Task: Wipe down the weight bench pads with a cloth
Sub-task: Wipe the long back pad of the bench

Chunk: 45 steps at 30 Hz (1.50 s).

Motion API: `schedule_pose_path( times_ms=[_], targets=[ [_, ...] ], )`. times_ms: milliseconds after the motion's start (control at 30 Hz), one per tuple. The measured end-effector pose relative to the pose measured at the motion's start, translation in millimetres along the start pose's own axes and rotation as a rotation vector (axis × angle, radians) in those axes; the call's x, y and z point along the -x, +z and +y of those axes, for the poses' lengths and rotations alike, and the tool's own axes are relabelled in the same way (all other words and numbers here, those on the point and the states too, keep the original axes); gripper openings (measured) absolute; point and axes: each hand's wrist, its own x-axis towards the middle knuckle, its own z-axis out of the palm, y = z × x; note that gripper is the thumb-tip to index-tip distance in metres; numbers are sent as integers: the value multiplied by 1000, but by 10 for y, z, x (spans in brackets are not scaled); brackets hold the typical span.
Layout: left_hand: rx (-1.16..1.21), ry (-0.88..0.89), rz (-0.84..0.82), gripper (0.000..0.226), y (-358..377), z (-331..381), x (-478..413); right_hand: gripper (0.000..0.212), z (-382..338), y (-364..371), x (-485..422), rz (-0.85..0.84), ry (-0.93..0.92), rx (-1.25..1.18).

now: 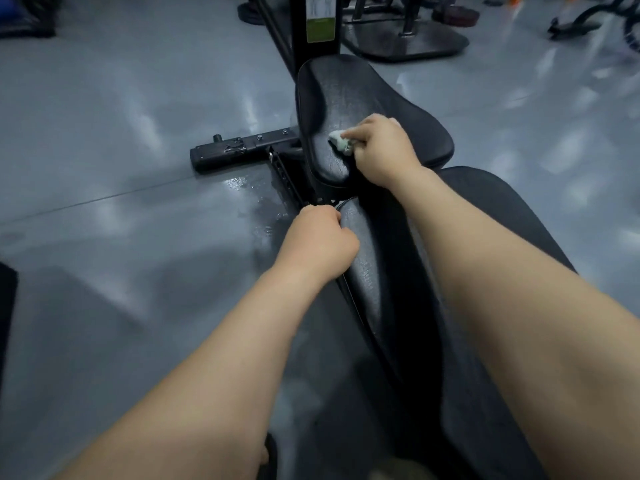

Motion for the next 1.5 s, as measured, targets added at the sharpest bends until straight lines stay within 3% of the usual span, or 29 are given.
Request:
schedule_pose_path(
  times_ms=[133,233,400,567,733,967,1100,1200,1233,1333,1500],
  targets=[
    [21,-27,-46,23,-14,15,15,33,97,-328,625,-67,-127,-43],
    [52,-54,-49,27,-45,68,87,34,319,-426,953,51,-27,-3],
    [149,-111,-9,43,-29,84,169,34,124,-220,1227,16,52,-102],
    [170,-169,-1,56,44,26,96,23,42,-120,1618,22,-166,-163],
    [239,-204,-10,74,54,-11,111,25,162,-88,1792,32,-342,-133],
    [329,-247,-73,81,36,-55,201,29,125,36,1124,102,-137,-64],
    [368,-281,-45,72,24,-130,173,28,-57,85,1262,126,-113,-69],
    [377,-277,-55,25,-27,-109,193,30,-84,32,1590,77,-257,-83],
    [378,-271,-63,20,-33,-109,180,30,-80,1,1679,49,-291,-91],
    [434,-271,-76,32,-40,-116,179,24,-75,-71,1691,-30,-345,-37],
    [493,-291,-29,18,-13,-160,153,26,-178,-4,1222,-23,-178,-40]
  ],
)
